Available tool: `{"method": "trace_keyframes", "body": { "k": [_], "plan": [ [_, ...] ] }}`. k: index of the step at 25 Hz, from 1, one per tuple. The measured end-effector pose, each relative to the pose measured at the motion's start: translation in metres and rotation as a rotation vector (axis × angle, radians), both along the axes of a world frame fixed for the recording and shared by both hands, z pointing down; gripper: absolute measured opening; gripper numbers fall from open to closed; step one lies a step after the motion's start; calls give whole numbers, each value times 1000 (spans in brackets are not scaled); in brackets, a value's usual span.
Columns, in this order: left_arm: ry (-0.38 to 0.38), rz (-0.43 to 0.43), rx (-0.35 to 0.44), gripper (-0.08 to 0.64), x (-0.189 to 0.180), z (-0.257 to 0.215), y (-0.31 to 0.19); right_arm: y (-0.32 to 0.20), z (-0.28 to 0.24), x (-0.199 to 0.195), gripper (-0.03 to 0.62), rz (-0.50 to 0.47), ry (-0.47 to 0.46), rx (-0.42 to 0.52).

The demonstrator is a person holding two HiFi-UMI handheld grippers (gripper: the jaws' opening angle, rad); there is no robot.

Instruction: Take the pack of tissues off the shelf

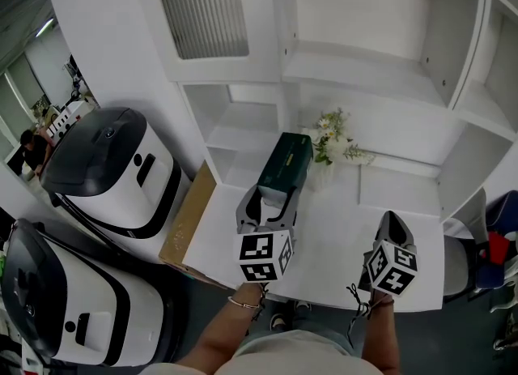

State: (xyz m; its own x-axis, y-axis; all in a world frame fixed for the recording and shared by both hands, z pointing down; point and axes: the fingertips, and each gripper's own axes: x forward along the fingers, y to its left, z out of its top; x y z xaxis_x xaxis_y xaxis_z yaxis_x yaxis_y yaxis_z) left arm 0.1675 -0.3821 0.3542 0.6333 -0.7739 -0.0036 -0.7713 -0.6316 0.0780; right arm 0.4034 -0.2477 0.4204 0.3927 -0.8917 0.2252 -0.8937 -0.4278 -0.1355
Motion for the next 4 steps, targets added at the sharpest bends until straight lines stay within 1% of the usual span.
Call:
{"method": "trace_keyframes", "body": {
  "k": [4],
  "plan": [
    [-2,4,0,311,-2,0,0,0,4,0,3,11,-8,-7]
  ]
}}
